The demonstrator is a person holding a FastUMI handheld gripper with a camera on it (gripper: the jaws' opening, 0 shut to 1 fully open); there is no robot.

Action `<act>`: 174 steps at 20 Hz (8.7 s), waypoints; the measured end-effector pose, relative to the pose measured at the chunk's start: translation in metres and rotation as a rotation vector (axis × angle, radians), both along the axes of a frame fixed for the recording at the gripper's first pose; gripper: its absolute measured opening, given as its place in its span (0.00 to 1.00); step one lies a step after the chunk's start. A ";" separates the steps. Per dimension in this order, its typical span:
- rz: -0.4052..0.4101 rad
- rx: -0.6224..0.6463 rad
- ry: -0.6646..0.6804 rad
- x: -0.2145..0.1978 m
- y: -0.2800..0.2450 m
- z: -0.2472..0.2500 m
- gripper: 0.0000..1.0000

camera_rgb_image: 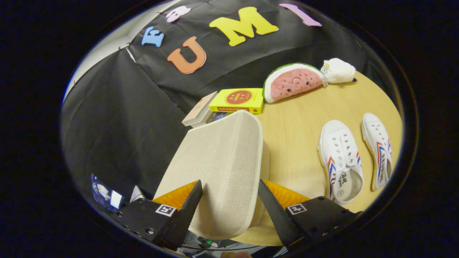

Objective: Open the storage box then place both shoes into the box .Put the left shoe in first, then the right shoe, with the right side of both shoes facing outward in a uniform manner.

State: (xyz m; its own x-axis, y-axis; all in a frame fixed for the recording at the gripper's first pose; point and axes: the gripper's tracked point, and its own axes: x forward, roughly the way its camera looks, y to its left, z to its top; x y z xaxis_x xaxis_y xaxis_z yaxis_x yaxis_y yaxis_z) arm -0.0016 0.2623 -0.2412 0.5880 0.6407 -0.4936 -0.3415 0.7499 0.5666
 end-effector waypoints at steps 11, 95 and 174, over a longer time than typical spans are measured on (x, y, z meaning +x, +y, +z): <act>-0.026 0.093 0.130 -0.002 -0.007 0.007 0.83; -0.117 -0.452 -0.059 0.061 -0.204 -0.061 0.94; -0.071 -0.320 -0.002 0.034 0.112 0.041 0.72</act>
